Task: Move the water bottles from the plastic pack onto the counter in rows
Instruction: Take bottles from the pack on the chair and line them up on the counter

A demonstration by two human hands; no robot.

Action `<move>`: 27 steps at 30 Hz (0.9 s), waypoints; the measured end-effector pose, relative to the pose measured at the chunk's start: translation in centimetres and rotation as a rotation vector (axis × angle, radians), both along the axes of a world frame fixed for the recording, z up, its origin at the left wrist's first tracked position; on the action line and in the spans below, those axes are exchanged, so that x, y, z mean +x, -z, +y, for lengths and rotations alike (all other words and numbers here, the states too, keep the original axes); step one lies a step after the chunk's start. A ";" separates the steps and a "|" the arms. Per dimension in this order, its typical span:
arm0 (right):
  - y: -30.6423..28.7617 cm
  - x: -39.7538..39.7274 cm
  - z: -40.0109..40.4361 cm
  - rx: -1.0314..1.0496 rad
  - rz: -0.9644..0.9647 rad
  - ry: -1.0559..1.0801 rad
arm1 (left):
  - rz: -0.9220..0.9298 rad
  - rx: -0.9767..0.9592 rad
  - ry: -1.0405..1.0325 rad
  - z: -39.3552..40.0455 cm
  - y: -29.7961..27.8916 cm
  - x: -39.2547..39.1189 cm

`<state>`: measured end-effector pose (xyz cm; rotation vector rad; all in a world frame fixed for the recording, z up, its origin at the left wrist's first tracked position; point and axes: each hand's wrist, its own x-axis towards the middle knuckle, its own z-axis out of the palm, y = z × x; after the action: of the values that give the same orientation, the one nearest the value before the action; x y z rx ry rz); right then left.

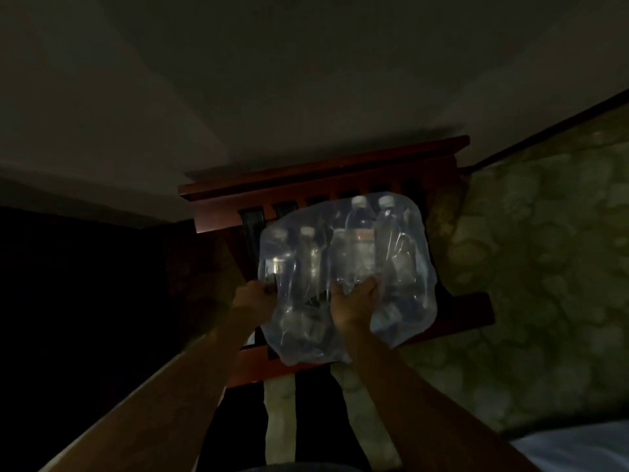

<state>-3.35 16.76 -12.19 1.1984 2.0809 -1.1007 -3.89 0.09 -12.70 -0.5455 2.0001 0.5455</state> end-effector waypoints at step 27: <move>-11.6 1.0 -0.2 0.353 0.104 -0.129 | 0.486 0.311 -0.477 2.8 -10.9 -0.8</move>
<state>-2.35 16.59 -0.63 1.1622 2.4688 -0.7724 -4.66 2.91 -1.78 -0.7508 2.1702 1.3653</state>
